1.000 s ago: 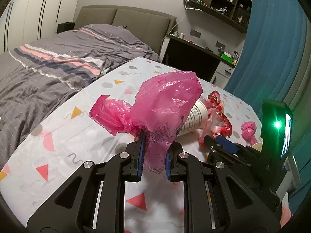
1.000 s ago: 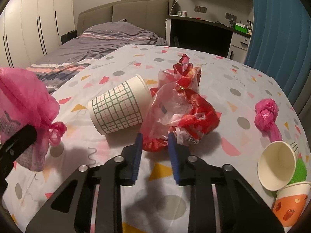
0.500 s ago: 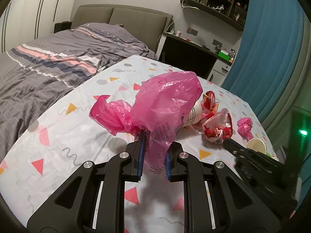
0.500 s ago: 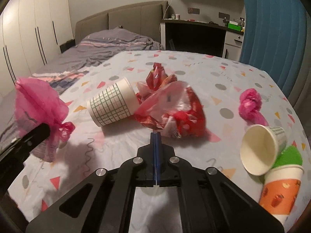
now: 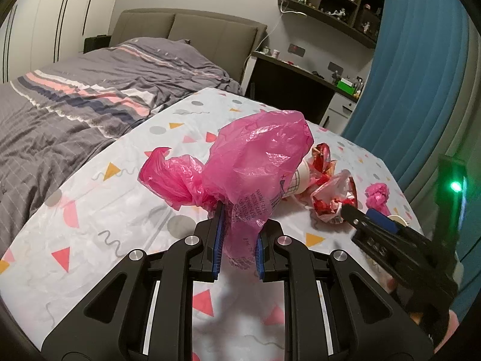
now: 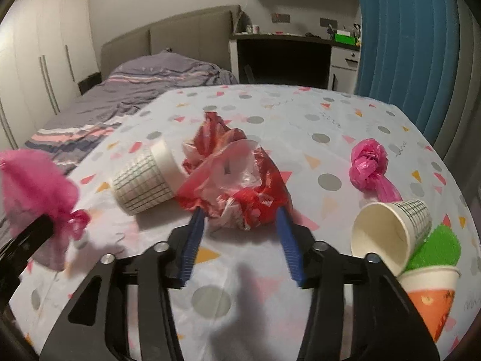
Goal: Collect trash
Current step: 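Grasp the red-and-white plastic bag with the right gripper while the left holds the pink bag, then carry both bags over the grey bin with both grippers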
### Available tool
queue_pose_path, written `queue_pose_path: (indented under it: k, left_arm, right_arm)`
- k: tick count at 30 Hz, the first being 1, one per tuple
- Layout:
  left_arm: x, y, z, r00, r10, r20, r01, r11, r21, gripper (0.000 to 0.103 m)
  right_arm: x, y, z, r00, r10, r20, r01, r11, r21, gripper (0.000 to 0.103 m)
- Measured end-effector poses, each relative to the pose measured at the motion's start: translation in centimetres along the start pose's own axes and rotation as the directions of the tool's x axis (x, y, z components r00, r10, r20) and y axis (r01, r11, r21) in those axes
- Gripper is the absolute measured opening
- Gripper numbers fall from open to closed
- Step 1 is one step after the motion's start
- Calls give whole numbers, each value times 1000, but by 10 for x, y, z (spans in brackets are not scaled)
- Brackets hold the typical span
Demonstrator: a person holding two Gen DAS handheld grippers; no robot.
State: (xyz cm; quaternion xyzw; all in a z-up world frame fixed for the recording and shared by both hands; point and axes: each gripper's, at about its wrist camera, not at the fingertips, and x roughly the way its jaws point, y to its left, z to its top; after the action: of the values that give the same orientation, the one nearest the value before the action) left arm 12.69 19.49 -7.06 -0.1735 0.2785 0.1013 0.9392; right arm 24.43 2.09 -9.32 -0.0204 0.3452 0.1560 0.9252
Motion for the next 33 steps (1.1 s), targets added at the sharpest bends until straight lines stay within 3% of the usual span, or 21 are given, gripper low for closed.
queue_pose_path:
  k: [2, 9, 12, 14, 19, 24, 33]
  left_arm:
    - [1, 0, 0, 1000, -2, -2, 2, 1000, 1, 16]
    - [7, 2, 2, 1000, -12, -15, 12, 1000, 3, 16]
    - [11, 3, 2, 1000, -13, -21, 13, 1000, 2, 16]
    - [13, 4, 3, 1000, -11, -26, 11, 1000, 1, 16]
    - [12, 2, 3, 1000, -12, -26, 12, 1000, 3, 16]
    - [11, 0, 2, 1000, -8, -21, 9, 1000, 12, 16]
    - [-3, -15, 1, 1000, -9, -4, 9, 999, 45, 17]
  right_arm:
    - [7, -2, 3, 1000, 0, -12, 0, 1000, 23, 60]
    - [31, -3, 9, 997, 36, -72, -33, 998, 51, 60]
    - [32, -3, 5, 996, 45, -78, -42, 998, 38, 50]
    - [30, -2, 3, 996, 55, -76, -52, 998, 33, 38]
    - [23, -1, 0, 996, 52, -67, -52, 999, 2, 24]
    - [10, -4, -4, 997, 60, -51, -60, 998, 7, 20]
    - [-59, -10, -13, 992, 110, 57, -109, 994, -21, 20]
